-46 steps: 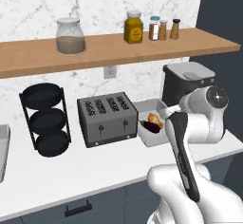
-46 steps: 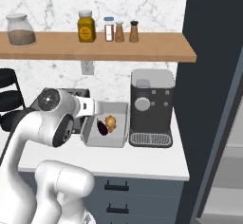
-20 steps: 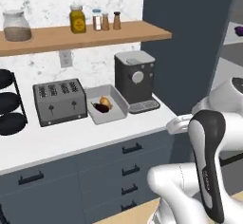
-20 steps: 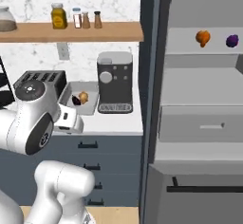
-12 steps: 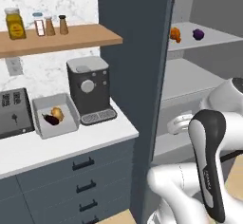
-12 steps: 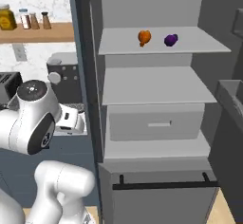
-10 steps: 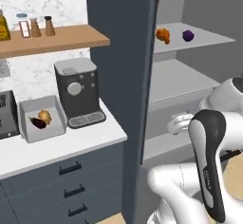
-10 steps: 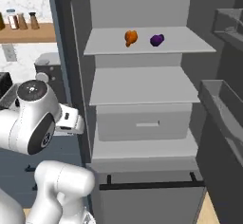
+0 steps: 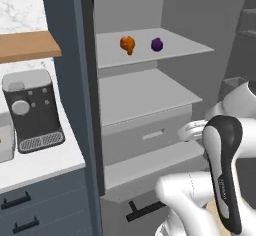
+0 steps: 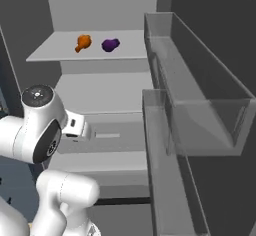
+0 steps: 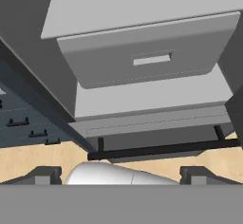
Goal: Place one eggplant and one chicken drumstick in each tupperware on the nearby counter, to pack two identical lunches.
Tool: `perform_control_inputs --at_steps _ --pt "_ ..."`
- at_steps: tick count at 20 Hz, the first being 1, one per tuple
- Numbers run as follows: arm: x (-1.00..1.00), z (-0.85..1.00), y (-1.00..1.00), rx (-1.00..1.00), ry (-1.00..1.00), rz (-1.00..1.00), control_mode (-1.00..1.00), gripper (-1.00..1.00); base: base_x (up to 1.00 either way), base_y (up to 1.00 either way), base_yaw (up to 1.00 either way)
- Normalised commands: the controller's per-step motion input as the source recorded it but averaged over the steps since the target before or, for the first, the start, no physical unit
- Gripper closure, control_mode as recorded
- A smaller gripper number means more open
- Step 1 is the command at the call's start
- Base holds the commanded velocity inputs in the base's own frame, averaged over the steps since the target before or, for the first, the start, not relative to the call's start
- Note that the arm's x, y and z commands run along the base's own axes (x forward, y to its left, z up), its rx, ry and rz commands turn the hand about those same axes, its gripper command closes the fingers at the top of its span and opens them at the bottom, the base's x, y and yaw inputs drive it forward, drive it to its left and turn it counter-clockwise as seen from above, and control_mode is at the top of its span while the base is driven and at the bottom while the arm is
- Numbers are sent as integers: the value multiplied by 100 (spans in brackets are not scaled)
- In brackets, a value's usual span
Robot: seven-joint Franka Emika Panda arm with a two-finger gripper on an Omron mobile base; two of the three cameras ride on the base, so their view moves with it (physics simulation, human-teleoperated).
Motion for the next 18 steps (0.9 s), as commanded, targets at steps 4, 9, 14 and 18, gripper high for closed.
perform_control_inputs --at_steps 4,9,14,18 --pt "0 0 0 0 0 0 100 -100 84 0 21" --pt "0 0 0 0 0 0 100 -100 69 -2 30" --pt "44 -2 0 1 1 2 -100 -100 11 0 3" --pt "71 37 0 0 -20 0 -100 -100 0 0 0"
